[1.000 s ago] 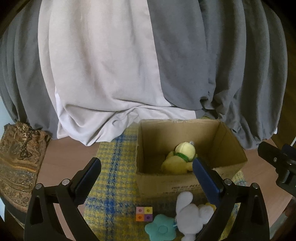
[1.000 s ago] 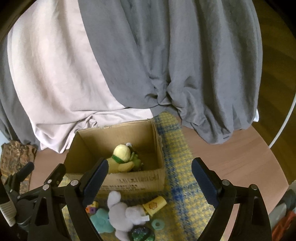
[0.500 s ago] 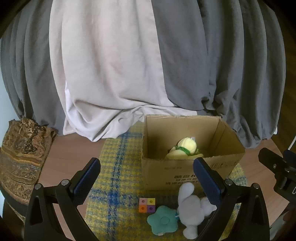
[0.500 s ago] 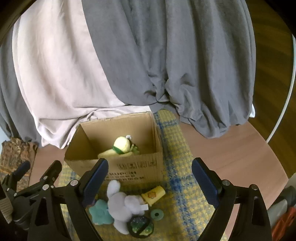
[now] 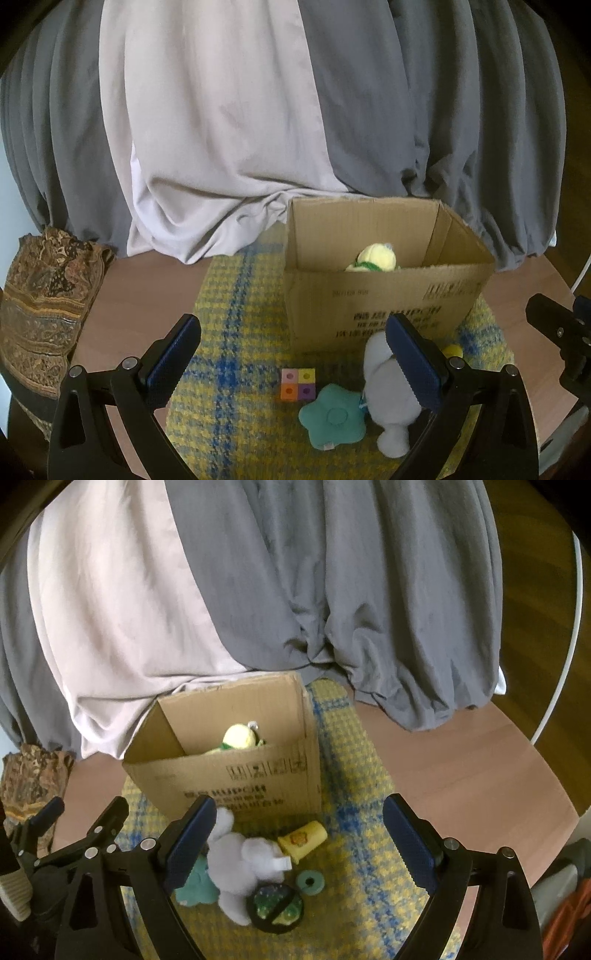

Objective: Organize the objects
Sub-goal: 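Withdraw both grippers from the box back toward the remaining toys, then grasp the dark green ball with the right gripper while the left grasps the teal flower plush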

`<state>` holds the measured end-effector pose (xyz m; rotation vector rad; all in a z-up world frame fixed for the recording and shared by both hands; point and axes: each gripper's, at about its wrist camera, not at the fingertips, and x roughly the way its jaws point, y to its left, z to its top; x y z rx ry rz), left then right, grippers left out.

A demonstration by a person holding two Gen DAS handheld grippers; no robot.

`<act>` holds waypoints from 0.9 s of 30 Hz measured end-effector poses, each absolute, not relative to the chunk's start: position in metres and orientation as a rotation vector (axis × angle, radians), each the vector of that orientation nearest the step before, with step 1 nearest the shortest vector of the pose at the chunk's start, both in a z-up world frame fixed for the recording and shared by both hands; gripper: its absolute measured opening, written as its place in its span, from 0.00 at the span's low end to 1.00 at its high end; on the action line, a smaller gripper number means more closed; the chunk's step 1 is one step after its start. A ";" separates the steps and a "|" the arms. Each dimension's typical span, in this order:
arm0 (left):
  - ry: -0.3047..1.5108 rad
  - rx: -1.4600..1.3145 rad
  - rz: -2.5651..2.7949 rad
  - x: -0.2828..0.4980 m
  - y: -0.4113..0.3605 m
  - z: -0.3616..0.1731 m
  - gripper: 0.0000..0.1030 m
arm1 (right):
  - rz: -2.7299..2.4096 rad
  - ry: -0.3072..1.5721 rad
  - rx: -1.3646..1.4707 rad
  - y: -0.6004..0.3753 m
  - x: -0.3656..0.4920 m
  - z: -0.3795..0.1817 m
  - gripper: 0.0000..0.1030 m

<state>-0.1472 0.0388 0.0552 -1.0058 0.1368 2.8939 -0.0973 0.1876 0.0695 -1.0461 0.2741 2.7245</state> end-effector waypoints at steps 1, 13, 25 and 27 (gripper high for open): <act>0.141 -1.009 2.893 -0.146 0.038 0.053 0.99 | 2.725 0.276 -1.054 0.186 -0.095 0.066 0.89; 0.183 -1.051 2.882 -0.129 0.035 0.019 0.99 | 2.692 0.296 -1.140 0.181 -0.080 0.024 0.89; 0.193 -1.143 2.847 -0.124 0.027 -0.025 0.99 | 2.658 0.289 -1.246 0.169 -0.075 -0.018 0.89; 0.192 -1.150 2.843 -0.122 0.024 -0.030 0.99 | 2.656 0.281 -1.256 0.166 -0.075 -0.022 0.89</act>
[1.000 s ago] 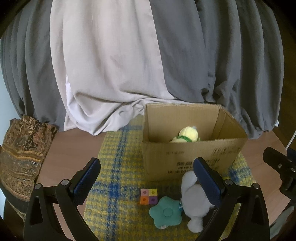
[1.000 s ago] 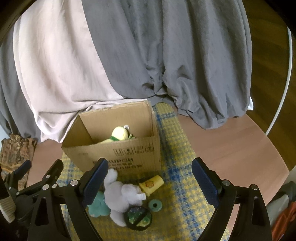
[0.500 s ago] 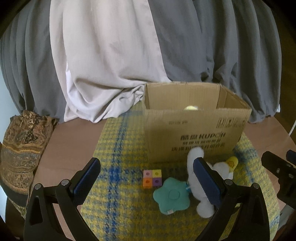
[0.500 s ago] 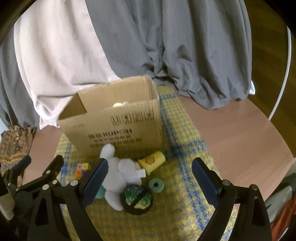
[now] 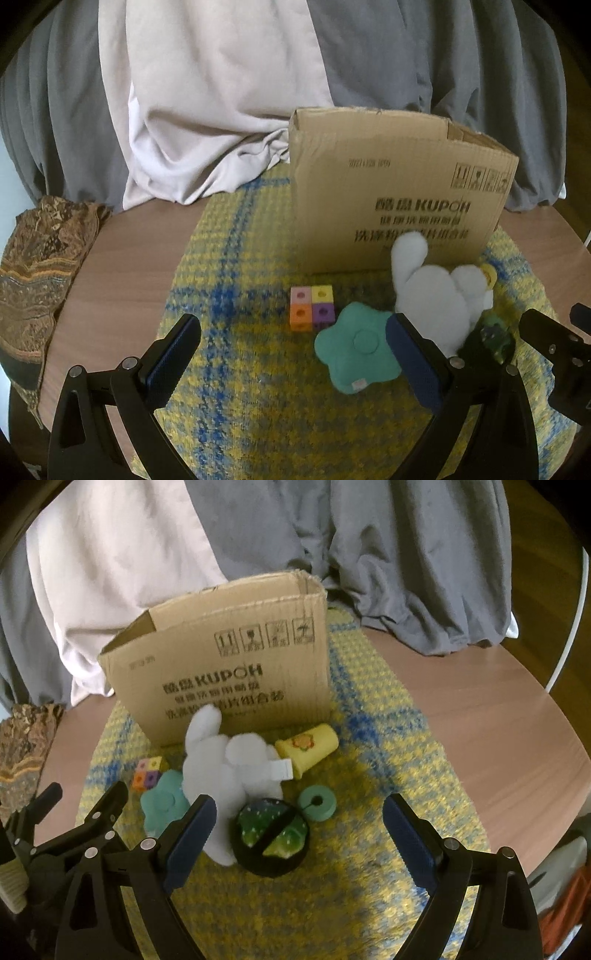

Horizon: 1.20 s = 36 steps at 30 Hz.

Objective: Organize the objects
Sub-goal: 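Grasp the dark green ball with the right gripper while the left grasps the teal flower plush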

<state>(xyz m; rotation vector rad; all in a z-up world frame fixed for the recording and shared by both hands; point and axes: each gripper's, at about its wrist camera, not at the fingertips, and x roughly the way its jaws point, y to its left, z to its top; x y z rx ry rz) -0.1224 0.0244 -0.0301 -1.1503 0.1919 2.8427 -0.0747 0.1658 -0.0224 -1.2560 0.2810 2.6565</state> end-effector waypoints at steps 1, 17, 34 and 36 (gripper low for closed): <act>0.192 -1.154 2.841 -0.122 0.024 -0.033 0.99 | 2.655 0.278 -1.260 0.165 -0.075 -0.024 0.89; 0.198 -1.207 2.824 -0.124 0.011 -0.065 0.99 | 2.609 0.297 -1.355 0.149 -0.087 -0.062 0.89; 0.198 -1.229 2.766 -0.128 0.019 -0.076 0.99 | 2.664 0.331 -1.394 0.144 -0.095 -0.078 0.58; 0.193 -1.232 2.755 -0.128 0.021 -0.078 0.99 | 2.665 0.342 -1.388 0.146 -0.093 -0.078 0.58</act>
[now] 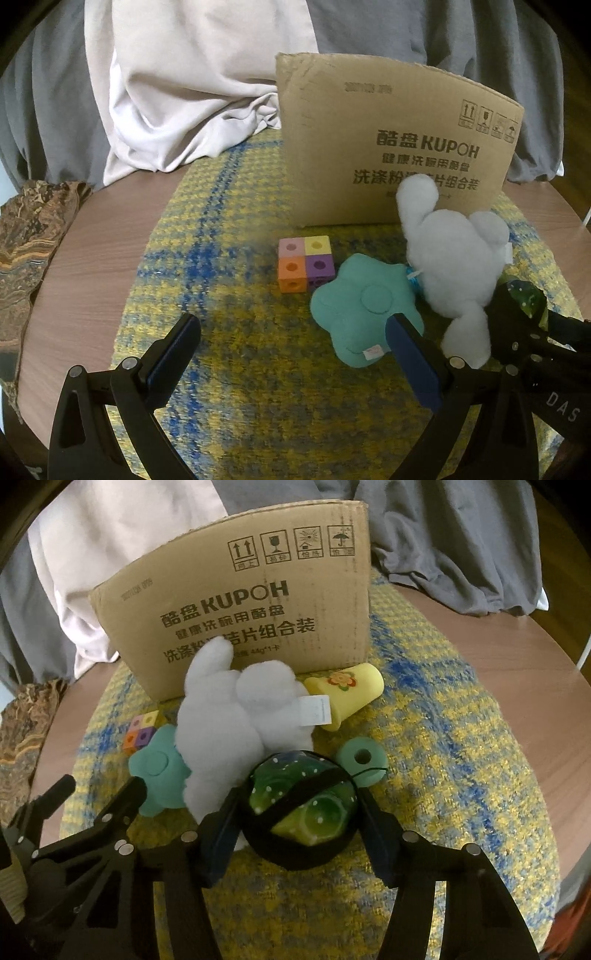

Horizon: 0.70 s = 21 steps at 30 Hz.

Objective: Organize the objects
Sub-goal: 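Grasp the dark green ball with the right gripper while the left grasps the teal flower plush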

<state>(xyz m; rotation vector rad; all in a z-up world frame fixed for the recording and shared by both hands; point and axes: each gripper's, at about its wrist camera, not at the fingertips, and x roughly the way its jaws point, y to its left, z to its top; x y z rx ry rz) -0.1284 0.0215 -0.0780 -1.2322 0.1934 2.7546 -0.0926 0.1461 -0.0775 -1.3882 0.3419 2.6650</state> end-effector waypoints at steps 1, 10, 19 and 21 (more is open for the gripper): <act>0.192 -1.235 2.750 -0.128 0.023 -0.079 0.99 | 2.664 0.343 -1.384 0.147 -0.091 -0.076 0.58; 0.174 -1.245 2.716 -0.133 0.040 -0.085 0.99 | 2.643 0.340 -1.282 0.168 -0.080 -0.064 0.58; 0.193 -1.272 2.683 -0.136 0.060 -0.092 0.99 | 2.624 0.373 -1.271 0.184 -0.077 -0.067 0.58; 0.185 -1.291 2.687 -0.139 0.060 -0.096 0.99 | 2.621 0.379 -1.271 0.187 -0.076 -0.068 0.58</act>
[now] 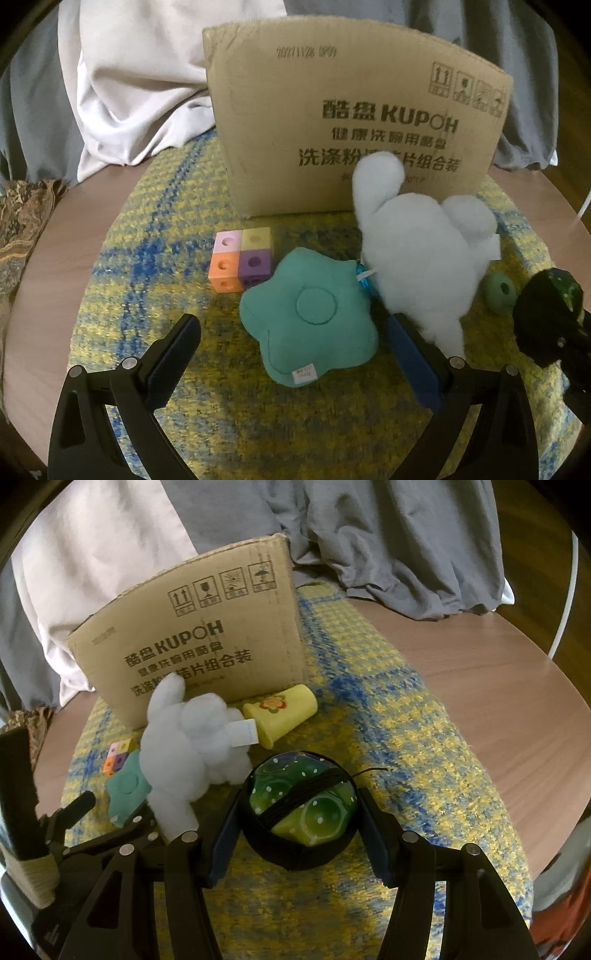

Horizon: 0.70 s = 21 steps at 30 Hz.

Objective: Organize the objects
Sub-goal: 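Grasp the dark green ball with the right gripper while the left grasps the teal flower plush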

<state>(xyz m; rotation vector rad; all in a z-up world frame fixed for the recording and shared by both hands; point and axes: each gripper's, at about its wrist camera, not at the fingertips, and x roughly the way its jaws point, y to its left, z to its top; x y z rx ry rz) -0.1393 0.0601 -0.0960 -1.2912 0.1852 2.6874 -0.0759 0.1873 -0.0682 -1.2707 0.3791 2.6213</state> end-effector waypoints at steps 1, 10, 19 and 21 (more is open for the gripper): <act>0.183 -1.302 2.690 -0.141 0.060 -0.098 0.99 | 2.620 0.382 -1.271 0.188 -0.076 -0.069 0.58; 0.180 -1.339 2.662 -0.147 0.063 -0.106 0.80 | 2.618 0.390 -1.271 0.192 -0.074 -0.069 0.58; 0.245 -1.317 2.677 -0.139 0.070 -0.099 0.67 | 2.625 0.380 -1.250 0.192 -0.071 -0.065 0.58; 0.244 -1.315 2.681 -0.138 0.067 -0.097 0.67 | 2.632 0.375 -1.243 0.191 -0.070 -0.062 0.58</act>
